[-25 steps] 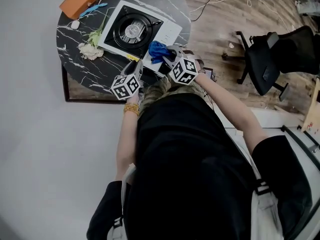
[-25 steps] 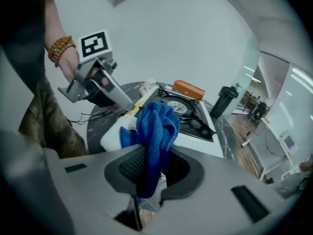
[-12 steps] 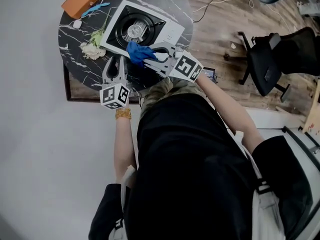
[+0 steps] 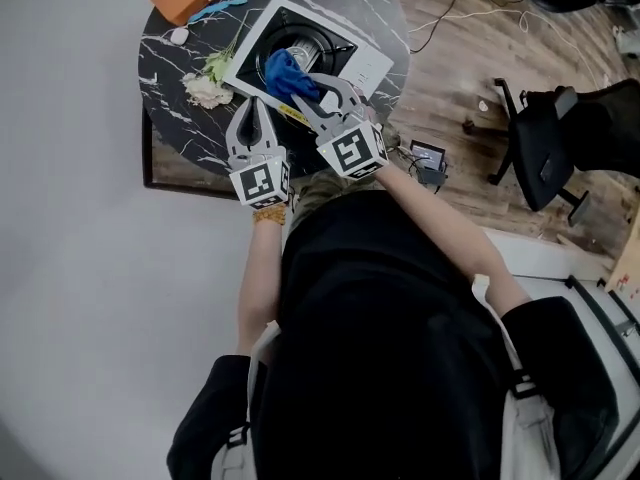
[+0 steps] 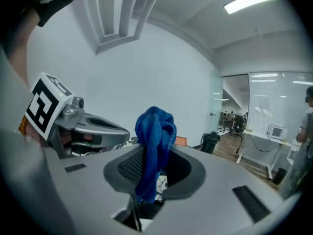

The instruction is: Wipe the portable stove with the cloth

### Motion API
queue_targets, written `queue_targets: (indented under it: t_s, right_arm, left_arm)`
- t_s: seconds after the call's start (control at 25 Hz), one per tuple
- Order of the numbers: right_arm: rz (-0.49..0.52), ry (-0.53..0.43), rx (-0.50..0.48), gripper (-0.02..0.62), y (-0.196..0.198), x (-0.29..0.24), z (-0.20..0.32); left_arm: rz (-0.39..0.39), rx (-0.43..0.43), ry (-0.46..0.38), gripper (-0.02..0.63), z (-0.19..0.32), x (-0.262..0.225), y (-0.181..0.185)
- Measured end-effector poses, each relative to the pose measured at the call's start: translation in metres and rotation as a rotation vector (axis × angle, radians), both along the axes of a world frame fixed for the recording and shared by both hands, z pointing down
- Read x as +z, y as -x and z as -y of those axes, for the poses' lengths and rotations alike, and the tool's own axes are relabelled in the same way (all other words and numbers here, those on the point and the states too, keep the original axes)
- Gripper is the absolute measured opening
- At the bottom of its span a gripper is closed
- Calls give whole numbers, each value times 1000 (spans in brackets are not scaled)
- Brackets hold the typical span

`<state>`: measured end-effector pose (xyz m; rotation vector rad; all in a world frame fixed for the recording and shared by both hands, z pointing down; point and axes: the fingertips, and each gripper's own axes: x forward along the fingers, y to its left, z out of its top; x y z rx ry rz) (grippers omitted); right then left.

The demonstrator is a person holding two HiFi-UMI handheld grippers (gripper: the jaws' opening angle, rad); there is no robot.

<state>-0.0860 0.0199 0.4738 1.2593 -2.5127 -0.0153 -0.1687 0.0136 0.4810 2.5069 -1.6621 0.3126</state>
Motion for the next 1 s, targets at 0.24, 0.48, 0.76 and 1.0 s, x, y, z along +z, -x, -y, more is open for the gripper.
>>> queue_targets:
  t_s: [0.24, 0.48, 0.76, 1.0]
  right_arm:
    - [-21, 25, 16, 74, -10, 16, -2]
    - [-31, 54, -10, 74, 0, 22, -4]
    - [-50, 64, -60, 74, 12, 29, -8]
    - [-64, 78, -74, 74, 17, 32, -4]
  left_arm:
    - [49, 11, 22, 11, -3, 10, -10]
    - [49, 15, 37, 11, -7, 12, -11]
    - [44, 20, 89, 11, -13, 27, -6]
    - [33, 53, 136, 11, -17, 38, -7]
